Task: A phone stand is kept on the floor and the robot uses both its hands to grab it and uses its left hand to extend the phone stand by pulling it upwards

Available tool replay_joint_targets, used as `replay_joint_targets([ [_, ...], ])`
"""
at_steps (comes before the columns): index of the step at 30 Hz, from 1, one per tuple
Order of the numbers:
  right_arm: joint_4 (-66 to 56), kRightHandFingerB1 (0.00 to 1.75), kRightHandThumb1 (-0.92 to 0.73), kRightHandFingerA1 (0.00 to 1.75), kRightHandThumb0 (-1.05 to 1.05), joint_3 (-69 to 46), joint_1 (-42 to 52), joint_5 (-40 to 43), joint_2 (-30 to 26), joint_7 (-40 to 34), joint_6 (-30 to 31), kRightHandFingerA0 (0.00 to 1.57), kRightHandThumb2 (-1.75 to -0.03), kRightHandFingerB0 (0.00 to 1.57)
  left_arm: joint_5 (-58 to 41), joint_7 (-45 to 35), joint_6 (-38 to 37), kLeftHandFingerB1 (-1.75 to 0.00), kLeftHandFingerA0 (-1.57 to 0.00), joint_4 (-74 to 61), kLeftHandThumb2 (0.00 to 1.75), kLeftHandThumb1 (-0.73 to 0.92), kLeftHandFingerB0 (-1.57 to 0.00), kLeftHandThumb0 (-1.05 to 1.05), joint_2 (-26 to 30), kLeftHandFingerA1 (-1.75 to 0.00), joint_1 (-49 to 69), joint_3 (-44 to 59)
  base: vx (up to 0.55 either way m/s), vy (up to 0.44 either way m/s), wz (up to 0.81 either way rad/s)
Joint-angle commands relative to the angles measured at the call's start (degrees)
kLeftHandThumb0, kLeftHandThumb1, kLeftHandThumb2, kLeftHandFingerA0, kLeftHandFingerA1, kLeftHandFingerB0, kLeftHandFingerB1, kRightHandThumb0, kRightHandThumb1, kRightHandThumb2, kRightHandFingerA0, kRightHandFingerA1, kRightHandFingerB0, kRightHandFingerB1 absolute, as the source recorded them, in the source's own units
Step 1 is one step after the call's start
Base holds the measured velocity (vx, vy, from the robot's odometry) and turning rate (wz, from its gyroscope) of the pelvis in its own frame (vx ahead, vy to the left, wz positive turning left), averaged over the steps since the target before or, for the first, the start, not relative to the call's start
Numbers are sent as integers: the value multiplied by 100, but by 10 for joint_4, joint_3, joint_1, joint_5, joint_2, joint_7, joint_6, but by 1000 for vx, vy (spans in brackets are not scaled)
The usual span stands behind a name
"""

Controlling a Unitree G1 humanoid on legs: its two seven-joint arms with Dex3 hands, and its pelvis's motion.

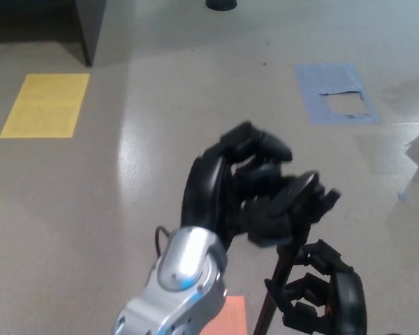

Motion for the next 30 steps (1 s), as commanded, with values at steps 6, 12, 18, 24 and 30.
replay_joint_targets([
  [6, 10, 135, -67, 143, -101, -19, 10, 40, 28, -17, -45, 157, -109, 147, -22, 51, 34, -144, -126, -6, 80, 47, -100, 0, -116, -158, -105, 55, 0, 0, 0],
  [12, 35, 140, -62, 145, -99, 10, 2, -17, -5, -46, -68, 155, -107, 148, -29, 56, 45, -144, -126, -6, 82, 49, -98, 15, -129, -159, -147, 83, 0, 0, 0],
  [18, 38, 141, -62, 146, -98, 19, -1, -24, -8, -62, -68, 152, -108, 150, -24, 44, 40, -143, -130, 3, 81, 49, -99, 9, -115, -160, -184, 93, 0, 0, 0],
  [24, 44, 144, -64, 149, -98, 18, 0, -25, -3, -98, -64, 152, -109, 150, -19, 54, 46, -175, -98, 3, 78, 51, -70, 2, -107, -175, -252, 114, 0, 0, 0],
  [30, 54, 144, -65, 148, -98, 16, 5, -17, -6, -92, -78, 152, -107, 151, -22, 56, 62, -175, -101, 17, 84, 42, -72, -6, -87, -175, -341, 136, 0, 0, 0],
])
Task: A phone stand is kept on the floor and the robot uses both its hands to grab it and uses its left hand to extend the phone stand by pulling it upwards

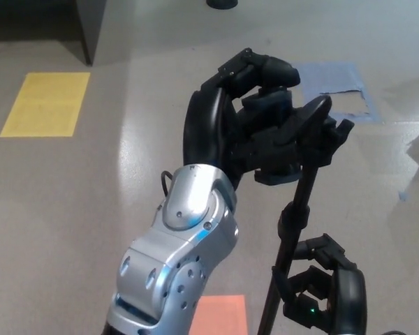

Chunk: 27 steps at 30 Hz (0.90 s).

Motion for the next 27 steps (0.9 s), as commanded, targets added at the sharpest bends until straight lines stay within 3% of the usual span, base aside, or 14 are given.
replay_joint_targets([
  [1, 30, 144, -65, 148, -98, -1, 16, -4, -5, -28, -37, 152, -107, 151, -4, 24, 16, -175, -101, 13, 84, 42, -72, -6, -40, -175, -270, 65, 0, 0, 0],
  [5, 35, 146, -65, 150, -98, 5, 14, -18, -9, -45, -34, 152, -108, 151, -18, 23, 8, -175, -98, 44, 86, 41, -71, -6, -25, -175, -339, 84, 0, 0, 0],
  [6, 36, 144, -90, 146, -91, 5, 14, -19, -9, -45, -34, 157, -68, 152, -20, 23, 6, -175, -95, 48, 90, 39, -69, -6, -24, -175, -347, 86, 0, 0, 0],
  [7, 36, 144, -90, 146, -91, 5, 15, -18, -9, -45, -34, 157, -68, 152, -22, 23, 4, -175, -95, 51, 90, 39, -69, -6, -23, -175, -353, 87, 0, 0, 0],
  [8, 37, 146, -64, 150, -97, 4, 16, -15, -8, -42, -34, 153, -108, 152, -16, 25, 2, -137, -132, 57, 97, 32, -107, -14, -17, -149, -364, 86, 0, 0, 0],
  [16, 43, 142, -63, 148, -99, 1, 26, -8, -4, -40, -38, 156, -105, 149, -15, 32, 5, -138, -133, 91, 96, 34, -108, -13, 10, -150, -439, 99, 0, 0, 0],
  [18, 44, 142, -62, 148, -99, -1, 26, -5, -4, -39, -41, 157, -104, 148, -14, 30, 8, -138, -133, 99, 98, 33, -107, -12, 17, -151, -453, 101, 0, 0, 0],
  [19, 45, 144, -61, 149, -98, -1, 26, -7, -5, -43, -40, 156, -104, 151, -19, 30, 4, -175, -99, 103, 99, 34, -67, -1, 17, -175, -460, 105, 0, 0, 0],
  [21, 48, 144, -62, 148, -99, -2, 25, -7, -5, -45, -38, 156, -103, 150, -21, 31, 2, -175, -99, 112, 97, 36, -65, -4, 18, -175, -476, 111, 0, 0, 0],
  [24, 48, 143, -62, 147, -99, -6, 25, 1, -3, -41, -39, 156, -103, 150, -6, 30, 7, -175, -100, 124, 93, 37, -73, -8, 28, -175, -498, 108, 0, 0, 0],
  [25, 48, 142, -62, 146, -99, -7, 25, 4, -1, -37, -39, 155, -103, 150, -10, 22, 4, -140, -135, 132, 97, 32, -112, -17, 33, -152, -512, 110, 0, 0, 0],
  [27, 49, 142, -62, 146, -96, -6, 25, 2, -2, -41, -39, 155, -104, 151, -16, 18, 2, -143, -137, 141, 98, 31, -113, -15, 32, -154, -527, 115, 0, 0, 0],
])
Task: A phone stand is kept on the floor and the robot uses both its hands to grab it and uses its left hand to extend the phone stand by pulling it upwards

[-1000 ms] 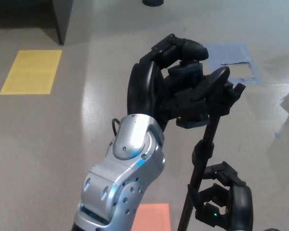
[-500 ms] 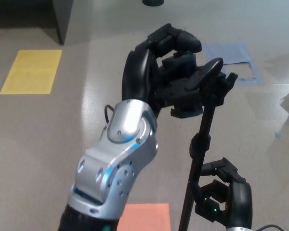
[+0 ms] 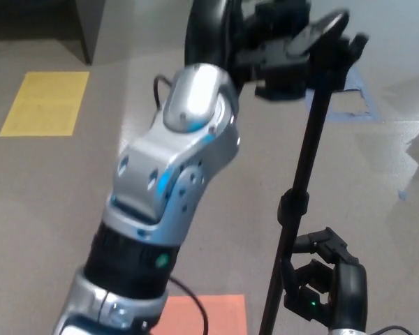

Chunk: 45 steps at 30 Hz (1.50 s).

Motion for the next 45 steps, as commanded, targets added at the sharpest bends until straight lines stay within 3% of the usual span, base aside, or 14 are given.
replay_joint_targets([
  [1, 41, 142, -62, 147, -96, -10, 38, 10, 0, -17, -31, 154, -104, 152, -11, 18, -17, -141, -133, 35, 99, 31, -112, -15, -26, -151, -293, 72, 0, 0, 0],
  [8, 49, 143, -62, 147, -89, -12, 39, 14, 4, -16, -34, 155, -102, 152, 1, 21, -10, -136, -130, 61, 94, 30, -106, -18, -25, -148, -336, 73, 0, 0, 0],
  [9, 50, 143, -61, 148, -99, -14, 39, 17, 5, -13, -35, 153, -103, 152, 1, 17, -14, -175, -98, 66, 93, 37, -70, -10, -23, -175, -343, 74, 0, 0, 0],
  [11, 51, 143, -61, 148, -99, -15, 39, 21, 6, -8, -38, 153, -102, 152, 0, 6, -23, -175, -98, 73, 93, 37, -70, -11, -20, -175, -353, 75, 0, 0, 0],
  [15, 53, 144, -61, 149, -100, -13, 38, 15, 4, -17, -38, 153, -103, 152, 2, 6, -19, -175, -101, 90, 97, 33, -74, -13, -12, -175, -378, 82, 0, 0, 0],
  [16, 53, 145, -62, 149, -98, -13, 38, 15, 4, -17, -37, 153, -104, 152, 2, 7, -19, -137, -132, 92, 97, 29, -110, -20, -12, -148, -382, 85, 0, 0, 0],
  [23, 55, 144, -61, 148, -97, -14, 37, 21, 6, -9, -39, 153, -104, 152, 1, 3, -18, -141, -135, 107, 97, 32, -113, -17, -12, -152, -403, 99, 0, 0, 0],
  [24, 61, 145, -60, 149, -99, -15, 32, 19, 4, -12, -44, 153, -102, 152, 8, 0, -16, -175, -98, 110, 90, 39, -74, -11, -5, -175, -407, 98, 0, 0, 0],
  [31, 74, 144, -60, 148, -99, -20, 24, 21, 7, -7, -54, 153, -102, 152, 14, -6, -9, -175, -97, 105, 94, 35, -71, -9, -7, -175, -401, 103, 0, 0, 0],
  [35, 75, 147, -60, 151, -99, -12, 24, 6, 5, -24, -46, 153, -102, 152, 16, -14, 19, -175, -96, 21, 93, 36, -71, -7, -16, -175, -306, 74, 0, 0, 0],
  [36, 77, 147, -58, 151, -97, -14, 28, 11, 5, -19, -54, 153, -100, 152, 14, -7, 58, -136, -128, -49, 91, 31, -106, -15, -19, -146, -218, 48, 0, 0, 0],
  [38, 78, 147, -58, 151, -97, -15, 30, 12, 4, -18, -57, 153, -100, 152, 14, -4, 75, -136, -128, -83, 91, 31, -106, -15, -22, -146, -178, 37, 0, 0, 0],
  [39, 75, 141, -59, 147, -98, -17, 32, 18, 1, -4, -61, 155, -99, 147, 39, -8, 61, -175, -90, -113, 75, 50, -64, -4, -7, -175, -124, 4, 0, 0, 0],
  [45, 63, 142, -31, 143, -59, -30, 36, 49, 4, 38, -77, 157, -98, 156, 78, -7, 59, -175, -81, -188, 60, 62, -64, -11, 27, -175, -5, -53, 0, 0, 0],
])
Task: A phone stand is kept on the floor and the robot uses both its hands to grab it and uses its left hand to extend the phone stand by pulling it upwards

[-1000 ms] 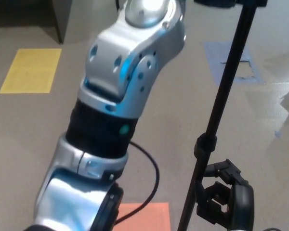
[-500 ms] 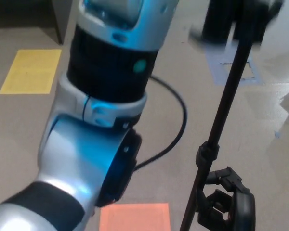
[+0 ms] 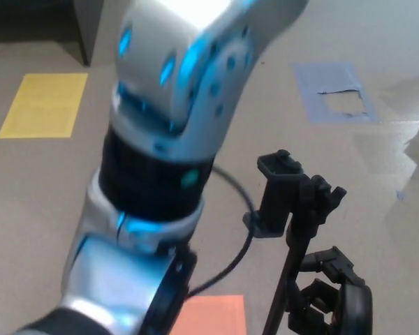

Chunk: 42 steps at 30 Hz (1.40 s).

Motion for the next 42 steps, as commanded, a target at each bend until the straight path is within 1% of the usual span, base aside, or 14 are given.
replay_joint_targets([
  [1, -24, 104, -79, 114, -105, 22, 24, -14, -55, 64, 39, 75, -66, 55, 56, -53, 67, -38, -31, -167, 58, 60, -41, -64, 114, -59, 243, -103, 0, 0, 0],
  [4, -29, 104, -79, 114, -105, 30, 25, -18, -63, 67, 44, 75, -66, 55, 55, -59, 70, -38, -31, -179, 58, 60, -41, -64, 125, -59, 258, -109, 0, 0, 0],
  [5, -79, 34, -72, 87, -105, 50, 55, -41, -91, 95, 72, 0, -67, 0, 81, -83, 61, -1, 0, -259, 104, 66, 0, -103, 217, -3, 386, -144, 0, 0, 0],
  [8, -117, 22, -72, 70, -105, 63, 75, -46, -114, 123, 88, 0, -64, 0, 119, -94, 21, 0, 0, -303, 108, 70, 0, -105, 286, -1, 494, -168, 0, 0, 0],
  [9, -134, 16, -73, 35, -105, 65, 83, -46, -131, 140, 93, 0, -58, 0, 132, -90, -12, -6, 0, -305, 112, 71, 0, -105, 298, -3, 553, -167, 0, 0, 0],
  [11, -185, 17, -69, 31, -105, 64, 108, -35, -181, 196, 108, 0, -55, 0, 178, -82, -127, -8, 0, -287, 114, 75, -1, -105, 336, -2, 721, -154, 0, 0, 0],
  [16, -206, 10, -70, 26, -105, 67, 121, -33, -197, 204, 111, 0, -55, 0, 188, -78, -153, -10, 0, -281, 114, 76, -2, -105, 347, 0, 772, -138, 0, 0, 0],
  [17, -222, 53, -49, 59, -105, 66, 137, -31, -218, 216, 101, 0, -99, 0, 198, -70, -201, -10, 0, -257, 112, 76, -5, -105, 352, -1, 847, -108, 0, 0, 0],
  [21, -239, 53, -49, 59, -105, 68, 149, -18, -224, 230, 108, 0, -99, 0, 199, -68, -241, -10, 0, -240, 112, 76, -5, -105, 350, -1, 883, -94, 0, 0, 0],
  [22, -249, 36, -86, 60, -105, 69, 165, 4, -234, 255, 103, 0, -70, 0, 215, -39, -303, -20, 0, -198, 111, 72, -9, -96, 337, -5, 910, -84, 0, 0, 0],
  [35, -313, 43, -92, 53, -105, 66, 337, -5, -310, 255, 9, 0, -80, 0, 173, -81, -660, -24, 0, 15, 118, 78, -15, -86, 297, -14, 1122, 37, 0, 0, 0],
  [38, -314, 42, -92, 51, -105, 65, 362, 4, -310, 252, -8, 0, -79, 0, 149, -95, -708, -24, -1, 64, 69, 91, -2, -88, 279, -25, 1145, 62, 0, 0, 0],
  [40, -301, 48, -92, 59, -105, 60, 369, 33, -292, 249, -25, 0, -79, 0, 140, -101, -734, -30, -2, 91, 112, 74, -10, -83, 268, -26, 1142, 69, 0, 0, 0],
  [42, -276, 45, -92, 61, -105, 60, 375, 42, -279, 240, -54, 0, -82, 0, 131, -108, -745, -30, -4, 95, 115, 78, -15, -89, 260, -22, 1144, 75, 0, 0, 0],
])
